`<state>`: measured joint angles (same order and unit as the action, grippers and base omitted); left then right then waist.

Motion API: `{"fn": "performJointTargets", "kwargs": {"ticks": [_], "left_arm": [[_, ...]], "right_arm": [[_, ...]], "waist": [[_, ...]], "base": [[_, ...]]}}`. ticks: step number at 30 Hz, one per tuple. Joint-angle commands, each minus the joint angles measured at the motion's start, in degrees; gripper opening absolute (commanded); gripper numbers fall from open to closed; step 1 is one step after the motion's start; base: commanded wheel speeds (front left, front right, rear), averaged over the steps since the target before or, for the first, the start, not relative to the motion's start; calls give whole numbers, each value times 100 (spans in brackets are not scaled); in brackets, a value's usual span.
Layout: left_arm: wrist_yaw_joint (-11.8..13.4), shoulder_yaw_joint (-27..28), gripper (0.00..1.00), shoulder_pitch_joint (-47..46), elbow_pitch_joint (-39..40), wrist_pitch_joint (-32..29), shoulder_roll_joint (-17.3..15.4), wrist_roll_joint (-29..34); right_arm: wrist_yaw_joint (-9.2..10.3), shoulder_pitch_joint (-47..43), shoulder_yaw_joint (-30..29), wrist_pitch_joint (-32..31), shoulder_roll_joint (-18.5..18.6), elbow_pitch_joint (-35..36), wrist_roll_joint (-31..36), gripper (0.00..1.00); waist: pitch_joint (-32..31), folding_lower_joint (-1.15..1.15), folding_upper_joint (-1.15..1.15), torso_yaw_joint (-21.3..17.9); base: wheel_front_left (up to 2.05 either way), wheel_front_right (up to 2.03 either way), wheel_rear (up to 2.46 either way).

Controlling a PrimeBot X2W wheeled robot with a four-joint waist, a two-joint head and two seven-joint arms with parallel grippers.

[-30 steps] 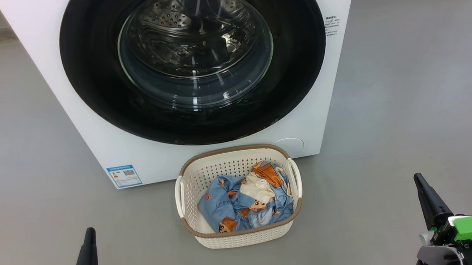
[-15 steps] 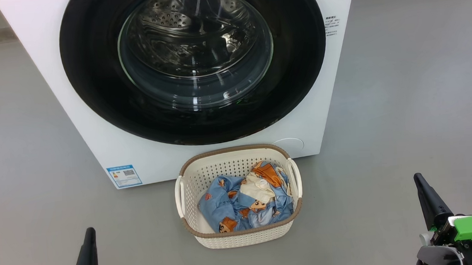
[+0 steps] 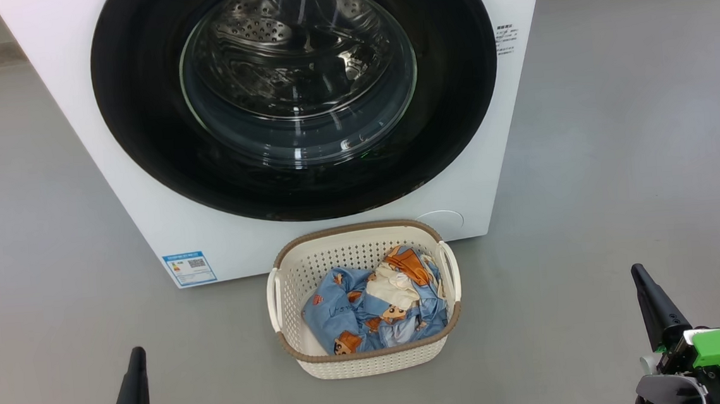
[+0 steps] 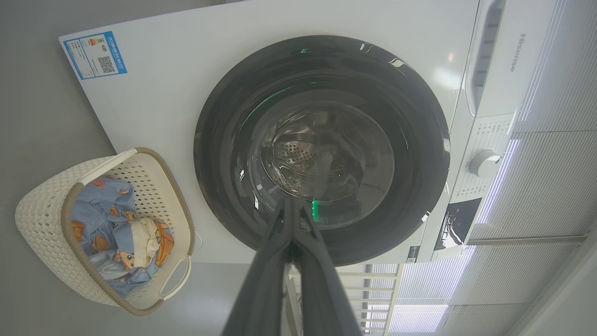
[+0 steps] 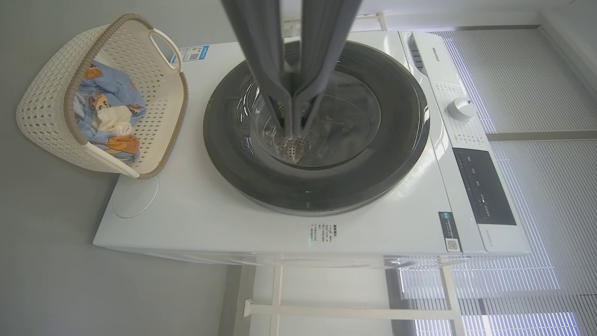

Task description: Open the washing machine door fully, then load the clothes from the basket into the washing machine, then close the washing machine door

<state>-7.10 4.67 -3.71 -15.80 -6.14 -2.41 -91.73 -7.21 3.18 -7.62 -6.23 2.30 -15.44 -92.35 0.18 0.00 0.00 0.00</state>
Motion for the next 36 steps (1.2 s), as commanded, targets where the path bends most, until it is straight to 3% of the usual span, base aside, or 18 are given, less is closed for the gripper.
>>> {"fn": "performJointTargets", "kwargs": {"ticks": [1, 36], "left_arm": [[-39, 184, 0, -248, 177, -35, -47, -44], [-39, 184, 0, -248, 177, -35, -47, -44]], "right_arm": [[-28, 300, 109, -26, 58, 142, 19, 0], [-28, 300, 110, -25, 58, 142, 18, 0]], "waist": [[0, 0, 0, 0], [0, 0, 0, 0]], "base": [[0, 0, 0], [0, 0, 0]]}}
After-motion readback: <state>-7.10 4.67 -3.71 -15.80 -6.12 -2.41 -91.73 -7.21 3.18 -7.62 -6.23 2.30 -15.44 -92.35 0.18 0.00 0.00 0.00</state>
